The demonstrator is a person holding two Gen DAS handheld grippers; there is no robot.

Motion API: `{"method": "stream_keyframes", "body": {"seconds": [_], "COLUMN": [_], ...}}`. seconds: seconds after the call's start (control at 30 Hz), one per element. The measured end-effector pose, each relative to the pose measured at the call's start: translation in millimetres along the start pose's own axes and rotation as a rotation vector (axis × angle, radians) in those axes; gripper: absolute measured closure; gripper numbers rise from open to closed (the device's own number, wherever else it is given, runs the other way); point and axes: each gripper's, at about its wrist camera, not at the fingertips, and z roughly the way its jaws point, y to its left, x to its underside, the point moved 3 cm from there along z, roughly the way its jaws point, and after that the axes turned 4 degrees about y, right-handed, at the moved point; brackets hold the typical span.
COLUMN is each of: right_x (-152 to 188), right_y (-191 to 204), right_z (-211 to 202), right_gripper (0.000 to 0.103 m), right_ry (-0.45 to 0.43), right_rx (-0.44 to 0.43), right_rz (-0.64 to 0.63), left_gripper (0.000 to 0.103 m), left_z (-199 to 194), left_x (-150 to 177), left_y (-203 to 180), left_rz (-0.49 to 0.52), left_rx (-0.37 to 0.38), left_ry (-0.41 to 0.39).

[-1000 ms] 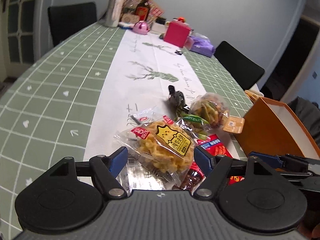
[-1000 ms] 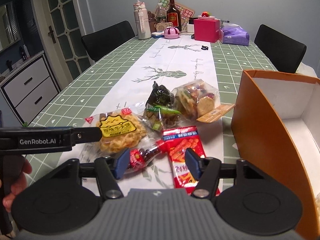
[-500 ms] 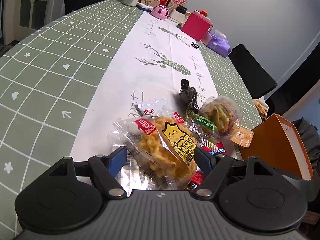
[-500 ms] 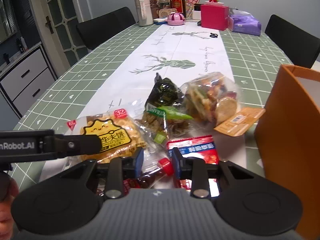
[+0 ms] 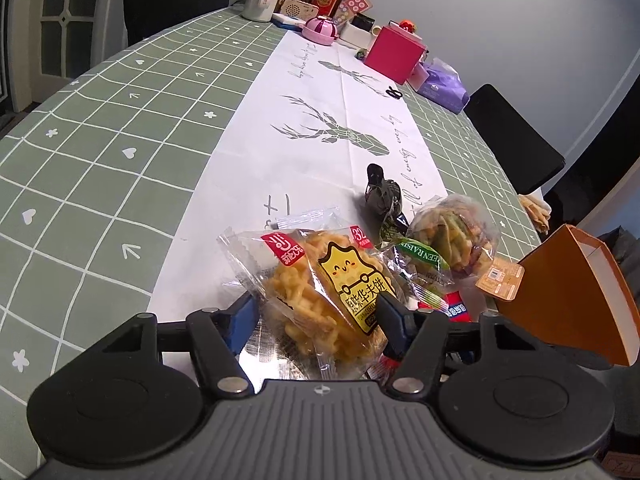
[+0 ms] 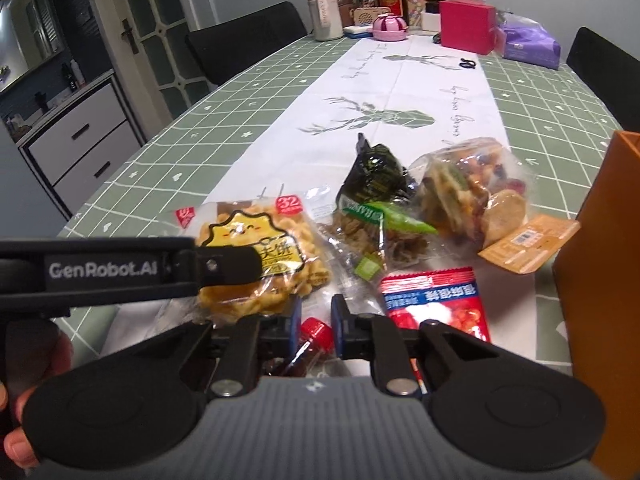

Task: Organize snacks
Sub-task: 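Grasp the yellow cookie pack with the left gripper while the right grasps the mixed-nut bag, then lift both held packs and carry them over the orange box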

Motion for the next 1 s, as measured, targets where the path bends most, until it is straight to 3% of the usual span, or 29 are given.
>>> {"method": "stream_keyframes", "body": {"seconds": [0.2, 0.3, 0.5, 0.53, 0.57, 0.63, 0.83, 1.0], "right_x": [0.1, -2.3, -17.2, -22.1, -26.7, -37.6, -67.2, -72.4], "right_y": [-3.3, -8.0, -20.1, -23.9, -26.7, -33.1, -40.4, -38.7], "right_z": [-9.5, -24.0, -41.3, -41.6, -41.3, -38.7, -10.9, 15.3], "right_gripper": [0.084, 0.075, 0.064, 0.059, 0.046, 0.034, 0.033, 0.034], "right_ry": [-0.016, -0.053, -0.134, -0.146, -0.154, -0.175, -0.104, -0.007], "right_rx": [0.009, 0.03, 0.145, 0.176, 0.199, 0.245, 0.363, 0.426], "right_rz": [-0.013, -0.032, -0.059, -0.055, -0.051, -0.044, -0.133, -0.258], "left_gripper": [0.059, 0.067, 0.072, 0.072, 0.072, 0.072, 0.072, 0.072], "left_z": [-5.7, -12.6, -25.6, -26.4, -26.8, -27.1, -22.5, -21.8], "left_x": [-1.7, -3.5, -10.5, -11.6, -12.6, -14.0, -15.4, -16.8], "left_y": [-2.7, -3.9, -10.2, -11.1, -11.2, -10.3, -7.2, -6.7], "left_rz": [0.032, 0.045, 0.095, 0.102, 0.104, 0.101, 0.086, 0.089], "left_rx": [-0.01, -0.016, -0.046, -0.049, -0.049, -0.041, -0.029, -0.022], "left_ry": [-0.034, -0.059, -0.098, -0.098, -0.098, -0.092, -0.069, -0.063]}}
